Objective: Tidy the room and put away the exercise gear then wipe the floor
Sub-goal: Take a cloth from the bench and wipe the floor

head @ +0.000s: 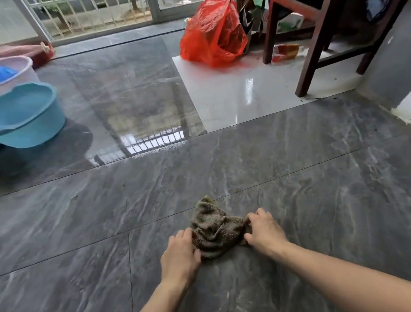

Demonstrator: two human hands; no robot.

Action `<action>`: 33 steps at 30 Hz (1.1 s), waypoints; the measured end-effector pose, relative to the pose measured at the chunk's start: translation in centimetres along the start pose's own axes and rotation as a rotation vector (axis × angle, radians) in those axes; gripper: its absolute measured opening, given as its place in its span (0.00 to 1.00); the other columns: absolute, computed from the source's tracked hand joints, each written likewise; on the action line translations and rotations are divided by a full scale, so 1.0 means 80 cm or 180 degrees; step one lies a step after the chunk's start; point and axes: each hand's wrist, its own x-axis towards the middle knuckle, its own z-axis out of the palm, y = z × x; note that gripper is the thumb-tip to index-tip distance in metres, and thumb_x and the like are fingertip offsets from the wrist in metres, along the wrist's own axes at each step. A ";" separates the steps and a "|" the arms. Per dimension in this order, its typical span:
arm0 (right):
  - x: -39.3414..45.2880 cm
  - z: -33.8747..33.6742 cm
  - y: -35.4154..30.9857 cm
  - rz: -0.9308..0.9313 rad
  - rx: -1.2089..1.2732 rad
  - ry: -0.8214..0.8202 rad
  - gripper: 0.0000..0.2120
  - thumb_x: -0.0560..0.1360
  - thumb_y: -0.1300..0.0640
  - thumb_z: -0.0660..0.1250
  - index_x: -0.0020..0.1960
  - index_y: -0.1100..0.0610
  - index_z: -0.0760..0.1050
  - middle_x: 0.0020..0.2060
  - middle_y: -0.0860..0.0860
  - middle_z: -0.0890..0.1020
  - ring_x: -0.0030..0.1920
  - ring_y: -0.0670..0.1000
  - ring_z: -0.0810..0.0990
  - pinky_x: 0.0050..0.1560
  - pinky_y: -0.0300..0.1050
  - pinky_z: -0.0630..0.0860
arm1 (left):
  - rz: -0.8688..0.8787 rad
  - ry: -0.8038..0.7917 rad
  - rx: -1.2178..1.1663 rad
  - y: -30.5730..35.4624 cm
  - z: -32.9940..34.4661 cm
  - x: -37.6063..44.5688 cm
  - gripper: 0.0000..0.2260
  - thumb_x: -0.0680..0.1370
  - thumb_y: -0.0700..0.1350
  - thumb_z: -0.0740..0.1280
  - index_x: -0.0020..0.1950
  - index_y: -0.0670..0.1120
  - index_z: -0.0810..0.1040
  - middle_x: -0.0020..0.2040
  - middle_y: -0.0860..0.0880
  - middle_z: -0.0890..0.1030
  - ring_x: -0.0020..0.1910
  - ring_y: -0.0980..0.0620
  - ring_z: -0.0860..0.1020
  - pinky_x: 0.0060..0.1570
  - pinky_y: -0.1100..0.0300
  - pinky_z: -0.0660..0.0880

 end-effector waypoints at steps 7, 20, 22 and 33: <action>0.010 -0.008 -0.005 0.0303 0.0609 -0.0101 0.03 0.71 0.56 0.66 0.42 0.50 0.73 0.44 0.50 0.81 0.49 0.54 0.80 0.48 0.44 0.75 | 0.0080 -0.0405 0.0251 -0.012 0.008 -0.009 0.10 0.72 0.51 0.65 0.52 0.53 0.73 0.53 0.56 0.74 0.57 0.51 0.70 0.49 0.54 0.73; 0.020 -0.032 0.008 0.0477 0.2480 -0.0061 0.11 0.74 0.60 0.69 0.54 0.55 0.71 0.37 0.52 0.78 0.26 0.46 0.71 0.27 0.39 0.67 | 0.0021 -0.0001 -0.0942 -0.010 0.012 0.005 0.03 0.76 0.46 0.67 0.44 0.52 0.75 0.46 0.55 0.73 0.45 0.54 0.73 0.42 0.60 0.71; 0.026 -0.042 0.018 0.0432 0.2407 0.0151 0.12 0.74 0.61 0.70 0.55 0.55 0.72 0.35 0.51 0.77 0.28 0.46 0.71 0.30 0.40 0.67 | -0.0272 0.0293 -0.1808 -0.016 0.001 0.012 0.05 0.76 0.40 0.68 0.42 0.49 0.76 0.44 0.51 0.75 0.41 0.53 0.74 0.40 0.64 0.69; 0.016 -0.091 -0.012 -0.0034 -0.0334 -0.0673 0.22 0.69 0.51 0.71 0.61 0.51 0.71 0.54 0.52 0.79 0.51 0.53 0.81 0.47 0.46 0.78 | -0.0229 0.0759 -0.2983 0.036 -0.101 0.054 0.04 0.78 0.39 0.66 0.44 0.47 0.76 0.39 0.50 0.79 0.35 0.60 0.74 0.39 0.66 0.71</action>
